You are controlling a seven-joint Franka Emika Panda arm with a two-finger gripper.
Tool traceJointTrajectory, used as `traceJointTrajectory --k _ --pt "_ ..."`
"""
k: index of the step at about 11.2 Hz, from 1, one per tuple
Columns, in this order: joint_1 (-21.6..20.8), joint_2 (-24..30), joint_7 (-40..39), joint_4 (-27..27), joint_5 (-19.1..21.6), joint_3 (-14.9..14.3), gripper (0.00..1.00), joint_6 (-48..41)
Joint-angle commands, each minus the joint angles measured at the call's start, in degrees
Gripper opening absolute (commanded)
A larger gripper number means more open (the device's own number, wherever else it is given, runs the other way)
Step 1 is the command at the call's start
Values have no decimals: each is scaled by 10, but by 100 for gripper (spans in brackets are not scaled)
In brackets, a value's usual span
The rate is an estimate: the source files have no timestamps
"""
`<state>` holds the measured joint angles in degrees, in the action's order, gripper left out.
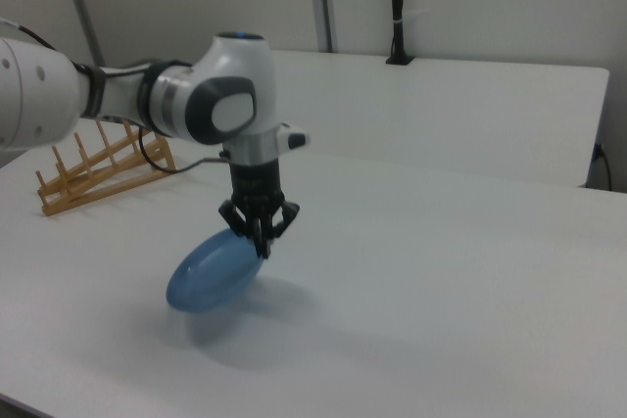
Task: Pick plate from plate rack
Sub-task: 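Carry the blue plate away from the rack and lower it flat, then open the gripper to release the plate onto the table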
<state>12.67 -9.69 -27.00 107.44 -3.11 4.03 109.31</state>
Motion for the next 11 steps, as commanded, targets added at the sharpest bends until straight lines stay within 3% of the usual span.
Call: traceJointTrajectory --k 1,5,6,7,9,11 --pt "-1 -15 -20 45 14 -14 0 44" --pt "2 -50 -15 48 14 -14 0 82" --pt "2 -52 -14 46 14 -14 15 85" --pt "8 -53 -13 44 14 -14 64 86" --pt "11 -45 -12 39 14 -14 98 82" --pt "13 -25 11 20 14 -14 100 64"
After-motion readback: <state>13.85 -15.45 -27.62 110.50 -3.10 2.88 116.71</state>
